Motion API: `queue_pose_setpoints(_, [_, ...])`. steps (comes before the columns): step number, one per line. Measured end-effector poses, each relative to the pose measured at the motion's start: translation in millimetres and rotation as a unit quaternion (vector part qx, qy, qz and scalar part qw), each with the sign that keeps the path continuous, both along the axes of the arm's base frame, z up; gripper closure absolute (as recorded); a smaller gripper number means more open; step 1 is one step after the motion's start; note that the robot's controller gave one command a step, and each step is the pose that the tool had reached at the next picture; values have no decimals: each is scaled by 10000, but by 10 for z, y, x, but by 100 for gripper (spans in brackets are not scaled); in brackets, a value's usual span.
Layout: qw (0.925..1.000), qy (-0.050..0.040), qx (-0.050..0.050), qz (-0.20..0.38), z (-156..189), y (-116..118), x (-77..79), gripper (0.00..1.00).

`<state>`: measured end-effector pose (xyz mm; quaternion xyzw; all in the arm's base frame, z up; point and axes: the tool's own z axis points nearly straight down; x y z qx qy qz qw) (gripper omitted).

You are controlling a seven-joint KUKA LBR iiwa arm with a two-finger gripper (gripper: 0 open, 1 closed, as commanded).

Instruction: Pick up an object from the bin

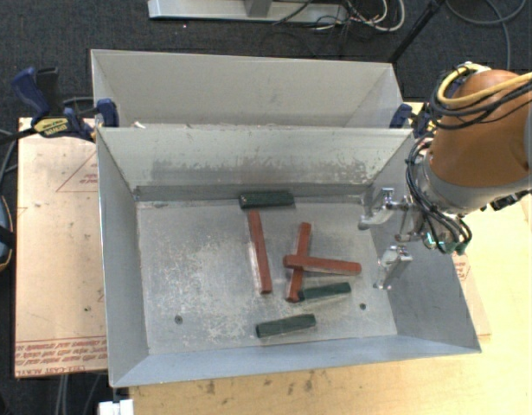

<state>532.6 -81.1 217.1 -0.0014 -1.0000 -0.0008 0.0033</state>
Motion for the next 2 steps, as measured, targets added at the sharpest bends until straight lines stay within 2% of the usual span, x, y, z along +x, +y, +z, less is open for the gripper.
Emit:
queue_pose_setpoints(1, [10000, -37, -7, 12, 38, 2, 16, 0])
queue_pose_setpoints(2, [9999, -87, -13, 140, -342, -27, 126, 0])
